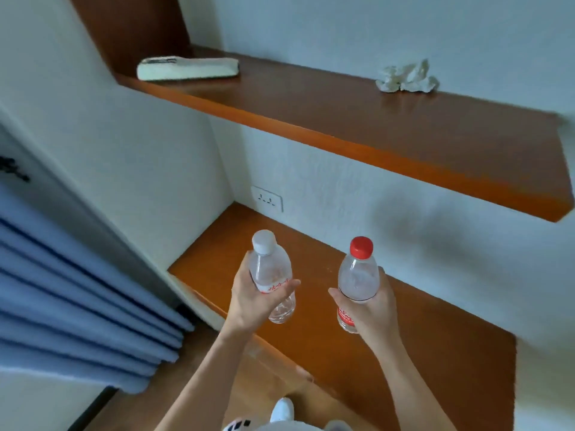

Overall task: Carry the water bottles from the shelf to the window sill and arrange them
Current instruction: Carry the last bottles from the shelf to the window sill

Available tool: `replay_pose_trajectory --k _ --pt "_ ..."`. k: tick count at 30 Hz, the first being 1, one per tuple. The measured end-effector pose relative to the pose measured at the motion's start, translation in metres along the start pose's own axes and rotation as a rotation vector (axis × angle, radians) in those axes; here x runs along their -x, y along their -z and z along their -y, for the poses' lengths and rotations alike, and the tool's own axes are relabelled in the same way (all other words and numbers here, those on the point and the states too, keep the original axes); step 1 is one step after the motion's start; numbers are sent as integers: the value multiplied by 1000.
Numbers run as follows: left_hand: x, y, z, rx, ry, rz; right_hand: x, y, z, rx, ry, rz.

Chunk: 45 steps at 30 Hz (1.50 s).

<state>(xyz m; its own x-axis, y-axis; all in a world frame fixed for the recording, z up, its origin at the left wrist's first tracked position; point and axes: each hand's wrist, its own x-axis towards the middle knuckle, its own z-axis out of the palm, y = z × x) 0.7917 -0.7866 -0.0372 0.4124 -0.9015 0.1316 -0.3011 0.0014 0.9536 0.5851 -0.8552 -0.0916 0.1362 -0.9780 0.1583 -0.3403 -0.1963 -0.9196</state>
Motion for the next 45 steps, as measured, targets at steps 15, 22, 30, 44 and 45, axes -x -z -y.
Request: replay_pose_trajectory --k 15,22,30,44,45 --pt "228 142 26 0 332 -921 89 -155 85 -275 254 839" --pt "345 199 22 -124 393 -1268 183 -234 134 -316 352 1175" --pt "435 288 53 -148 435 -1500 292 -336 194 -302 479 1392" --pt "535 478 89 -188 490 -1642 459 -503 300 -211 643 1463" --pt "539 487 92 -186 501 -1655 467 -510 303 -209 654 1477"
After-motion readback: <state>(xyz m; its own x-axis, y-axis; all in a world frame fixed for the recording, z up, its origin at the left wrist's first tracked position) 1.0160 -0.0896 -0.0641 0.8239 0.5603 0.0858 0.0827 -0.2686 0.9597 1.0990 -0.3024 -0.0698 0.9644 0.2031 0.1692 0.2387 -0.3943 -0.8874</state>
